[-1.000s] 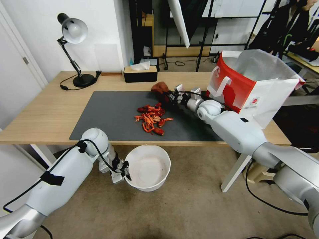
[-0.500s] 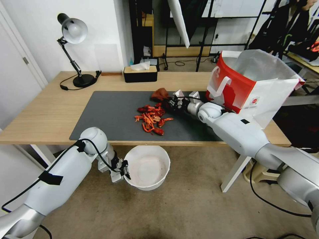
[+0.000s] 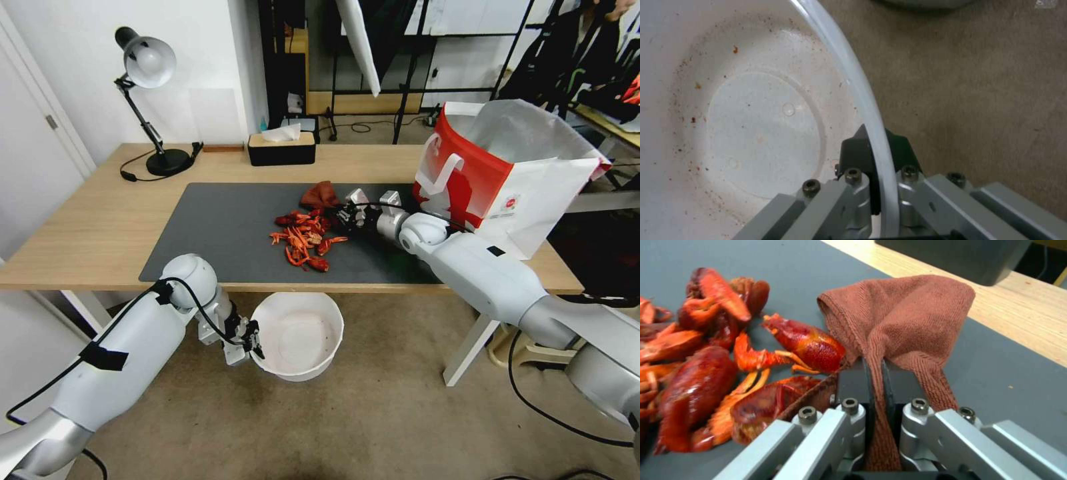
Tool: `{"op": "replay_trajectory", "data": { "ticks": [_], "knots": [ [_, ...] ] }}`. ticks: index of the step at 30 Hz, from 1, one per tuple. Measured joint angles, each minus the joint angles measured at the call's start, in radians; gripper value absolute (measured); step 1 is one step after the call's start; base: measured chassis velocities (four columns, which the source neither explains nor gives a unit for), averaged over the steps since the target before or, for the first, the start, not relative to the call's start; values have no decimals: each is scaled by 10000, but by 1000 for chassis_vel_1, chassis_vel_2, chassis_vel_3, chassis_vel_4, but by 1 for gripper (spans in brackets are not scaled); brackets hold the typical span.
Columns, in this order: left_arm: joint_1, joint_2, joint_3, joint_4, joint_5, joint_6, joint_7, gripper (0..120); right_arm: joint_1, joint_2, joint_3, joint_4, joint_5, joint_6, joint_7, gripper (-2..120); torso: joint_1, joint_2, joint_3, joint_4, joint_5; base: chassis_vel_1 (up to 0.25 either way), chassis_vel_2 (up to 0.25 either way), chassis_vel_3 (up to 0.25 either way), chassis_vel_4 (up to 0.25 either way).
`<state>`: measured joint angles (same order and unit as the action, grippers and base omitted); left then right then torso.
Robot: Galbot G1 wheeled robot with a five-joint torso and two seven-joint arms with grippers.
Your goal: Sweep shrimp from table into container with towel, then put container into takeout bag.
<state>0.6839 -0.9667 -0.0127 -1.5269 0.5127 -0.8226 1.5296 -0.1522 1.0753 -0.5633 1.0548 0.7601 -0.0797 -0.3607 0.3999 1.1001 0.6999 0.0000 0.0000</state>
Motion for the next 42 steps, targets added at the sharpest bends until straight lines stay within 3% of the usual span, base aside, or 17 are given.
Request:
{"op": "replay_trajectory", "data": {
  "ticks": [24, 30, 42],
  "knots": [
    [-255, 82, -28, 192, -54, 0, 0, 0, -369, -1032, -176, 1878, 404, -499, 230, 2, 0, -1, 1, 1, 0, 0, 0, 0, 0],
    [-322, 60, 0, 206, -61, 0, 0, 0, -715, -1602, -150, 2643, 509, -627, 332, 2, 0, 0, 0, 0, 0, 0, 0, 0, 0],
    [-326, 35, 52, 153, -43, 0, 0, 0, -985, -1851, -101, 3336, 642, -883, 360, 2, 0, 0, 0, 0, 0, 0, 0, 0, 0]
  ]
}}
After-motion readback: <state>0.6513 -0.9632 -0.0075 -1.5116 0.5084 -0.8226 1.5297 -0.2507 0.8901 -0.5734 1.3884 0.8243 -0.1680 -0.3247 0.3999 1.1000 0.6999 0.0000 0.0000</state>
